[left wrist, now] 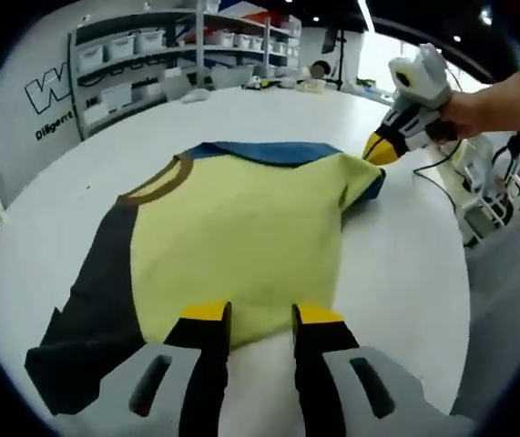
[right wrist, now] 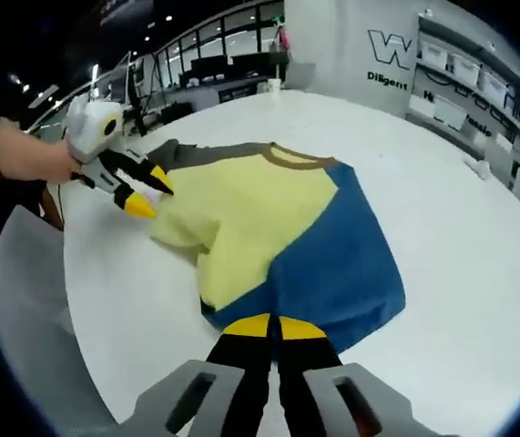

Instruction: Fold the garment on the visible template until the final outline fits inside the template.

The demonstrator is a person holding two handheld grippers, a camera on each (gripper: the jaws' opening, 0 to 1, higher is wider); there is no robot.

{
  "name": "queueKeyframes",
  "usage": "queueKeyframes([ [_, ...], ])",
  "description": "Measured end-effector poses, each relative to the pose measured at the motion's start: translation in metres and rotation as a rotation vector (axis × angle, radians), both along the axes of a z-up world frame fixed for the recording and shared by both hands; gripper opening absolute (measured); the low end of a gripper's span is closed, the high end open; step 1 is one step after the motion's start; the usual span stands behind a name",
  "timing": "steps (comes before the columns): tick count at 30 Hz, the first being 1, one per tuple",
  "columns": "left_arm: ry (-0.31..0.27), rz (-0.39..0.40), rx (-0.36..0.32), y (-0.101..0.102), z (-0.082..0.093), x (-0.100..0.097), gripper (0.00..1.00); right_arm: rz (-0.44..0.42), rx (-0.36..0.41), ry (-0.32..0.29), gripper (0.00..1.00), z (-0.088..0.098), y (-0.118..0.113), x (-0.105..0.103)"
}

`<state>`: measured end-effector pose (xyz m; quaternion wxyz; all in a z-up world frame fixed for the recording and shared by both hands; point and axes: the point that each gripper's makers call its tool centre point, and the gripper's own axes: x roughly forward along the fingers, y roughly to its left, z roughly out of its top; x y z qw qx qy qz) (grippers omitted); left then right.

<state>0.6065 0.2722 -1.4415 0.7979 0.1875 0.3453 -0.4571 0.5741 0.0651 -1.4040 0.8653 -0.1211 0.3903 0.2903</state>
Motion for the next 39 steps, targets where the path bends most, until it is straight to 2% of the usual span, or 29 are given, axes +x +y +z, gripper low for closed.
queueKeyframes([
  [1, 0.001, -0.004, 0.024, 0.004, -0.004, -0.001, 0.12, 0.001, 0.004, -0.005, 0.00, 0.002, -0.001, 0.000],
  [2, -0.016, -0.004, -0.018, 0.000, 0.001, 0.002, 0.11, 0.002, 0.005, -0.009, 0.00, 0.004, -0.002, 0.000],
  [4, -0.006, 0.010, 0.004, 0.005, -0.001, 0.002, 0.01, 0.014, -0.002, -0.027, 0.00, 0.007, -0.005, 0.002],
  [9, 0.001, 0.030, 0.003, 0.015, 0.001, 0.006, 0.00, 0.002, 0.008, -0.034, 0.00, 0.014, -0.012, 0.005],
  [10, 0.009, 0.036, -0.026, 0.013, 0.005, 0.006, 0.00, 0.004, 0.023, -0.036, 0.00, 0.017, -0.011, 0.006],
  [12, -0.001, 0.033, -0.025, 0.009, 0.009, 0.005, 0.01, 0.021, 0.006, -0.049, 0.00, 0.020, -0.011, 0.007],
  [13, -0.016, 0.035, -0.041, 0.003, 0.011, 0.007, 0.10, 0.023, 0.009, -0.049, 0.00, 0.020, -0.010, 0.007],
  [15, 0.033, 0.036, -0.081, -0.012, 0.008, -0.002, 0.32, 0.030, 0.014, -0.050, 0.00, 0.022, -0.007, 0.008],
  [16, 0.034, 0.026, -0.085, -0.018, 0.007, -0.003, 0.43, 0.037, 0.011, -0.049, 0.00, 0.023, -0.006, 0.007],
  [17, 0.025, 0.020, -0.071, -0.020, 0.005, -0.004, 0.46, 0.048, 0.014, -0.052, 0.00, 0.026, -0.004, 0.007],
  [18, -0.005, -0.012, 0.016, -0.013, -0.003, -0.005, 0.45, 0.053, 0.015, -0.055, 0.00, 0.028, -0.003, 0.007],
  [19, -0.037, -0.050, 0.047, -0.011, -0.004, -0.005, 0.42, 0.061, 0.008, -0.059, 0.00, 0.030, -0.004, 0.007],
  [20, -0.013, -0.032, -0.010, -0.017, 0.001, -0.008, 0.39, 0.064, 0.005, -0.059, 0.00, 0.030, -0.005, 0.007],
  [21, -0.004, -0.027, -0.012, -0.016, 0.002, -0.008, 0.34, 0.063, 0.005, -0.061, 0.00, 0.032, -0.008, 0.008],
  [23, -0.017, -0.038, 0.011, -0.012, 0.001, -0.004, 0.07, 0.065, -0.001, -0.065, 0.00, 0.034, -0.013, 0.009],
  [26, -0.002, -0.030, -0.008, -0.008, 0.002, -0.003, 0.07, 0.055, 0.002, -0.062, 0.00, 0.038, -0.020, 0.009],
  [28, -0.011, -0.033, 0.000, -0.003, 0.003, -0.002, 0.07, 0.047, 0.003, -0.068, 0.00, 0.042, -0.028, 0.012],
  [31, -0.008, -0.028, -0.004, 0.004, 0.007, 0.001, 0.06, -0.012, 0.057, -0.071, 0.00, 0.051, -0.039, 0.019],
  [34, -0.015, -0.019, -0.005, 0.014, 0.013, 0.007, 0.06, -0.044, 0.035, -0.076, 0.00, 0.057, -0.056, 0.024],
  [39, -0.031, 0.010, -0.006, 0.028, 0.024, 0.017, 0.06, -0.130, 0.033, -0.087, 0.00, 0.057, -0.086, 0.040],
])
